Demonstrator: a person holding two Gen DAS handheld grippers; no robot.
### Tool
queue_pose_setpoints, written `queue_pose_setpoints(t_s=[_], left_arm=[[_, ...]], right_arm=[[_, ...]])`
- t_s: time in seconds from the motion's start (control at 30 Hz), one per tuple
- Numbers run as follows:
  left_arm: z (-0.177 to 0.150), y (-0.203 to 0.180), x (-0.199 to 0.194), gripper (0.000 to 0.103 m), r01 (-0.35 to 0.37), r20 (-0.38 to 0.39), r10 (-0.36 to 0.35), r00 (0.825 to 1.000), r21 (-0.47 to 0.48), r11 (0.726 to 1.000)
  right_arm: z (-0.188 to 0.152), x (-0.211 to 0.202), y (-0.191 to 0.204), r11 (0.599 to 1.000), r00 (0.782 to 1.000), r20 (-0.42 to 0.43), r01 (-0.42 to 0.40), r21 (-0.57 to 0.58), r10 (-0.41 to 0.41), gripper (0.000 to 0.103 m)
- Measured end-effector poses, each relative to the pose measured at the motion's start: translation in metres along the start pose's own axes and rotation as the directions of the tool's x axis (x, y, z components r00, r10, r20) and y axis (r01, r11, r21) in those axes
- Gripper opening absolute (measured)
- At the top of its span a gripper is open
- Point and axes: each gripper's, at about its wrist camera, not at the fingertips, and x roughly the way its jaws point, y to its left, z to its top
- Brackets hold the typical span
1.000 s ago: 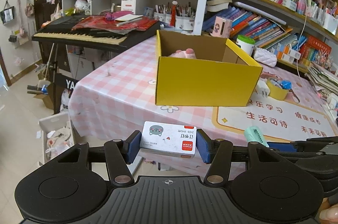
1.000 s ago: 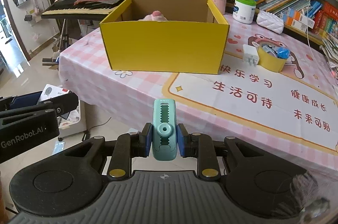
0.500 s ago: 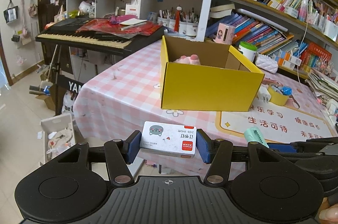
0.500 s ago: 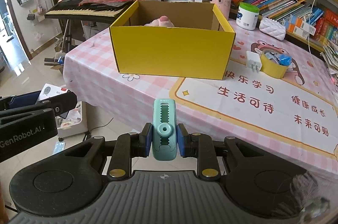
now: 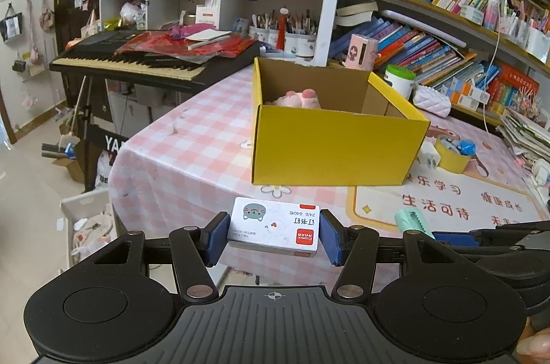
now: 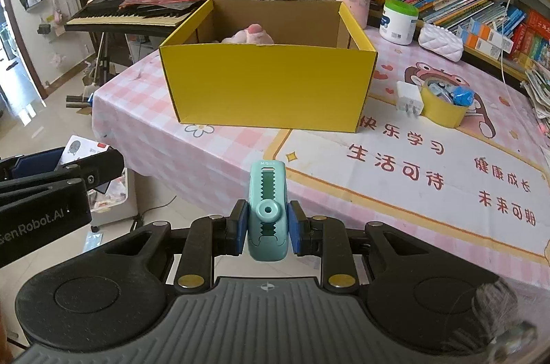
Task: Organize objects
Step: 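Carry the staple box and stapler over the yellow box with both tools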
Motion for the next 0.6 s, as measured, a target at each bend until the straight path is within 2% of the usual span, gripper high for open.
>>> queue_pose_setpoints(t_s=[0.27, 0.4, 0.6], left_arm=[[0.023, -0.011, 0.016, 0.054, 0.000, 0.049, -0.001, 0.999, 0.028, 1.000], [0.042, -0.020, 0.025, 0.054, 0.004, 0.106, -0.009, 0.994, 0.045, 0.999], [0.077, -0.037, 0.045, 0.054, -0.008, 0.183, -0.007, 0.983, 0.083, 0.996]], right_arm=[[0.028, 0.016, -0.012, 1.000, 0.999, 0.034, -0.006, -0.010, 0.006, 0.023], [0.050, 0.019, -0.023, 1.000, 0.994, 0.105, -0.011, -0.016, 0.012, 0.023], [0.094, 0.024, -0.044, 1.000, 0.975, 0.223, 0.002, -0.029, 0.005, 0.023]])
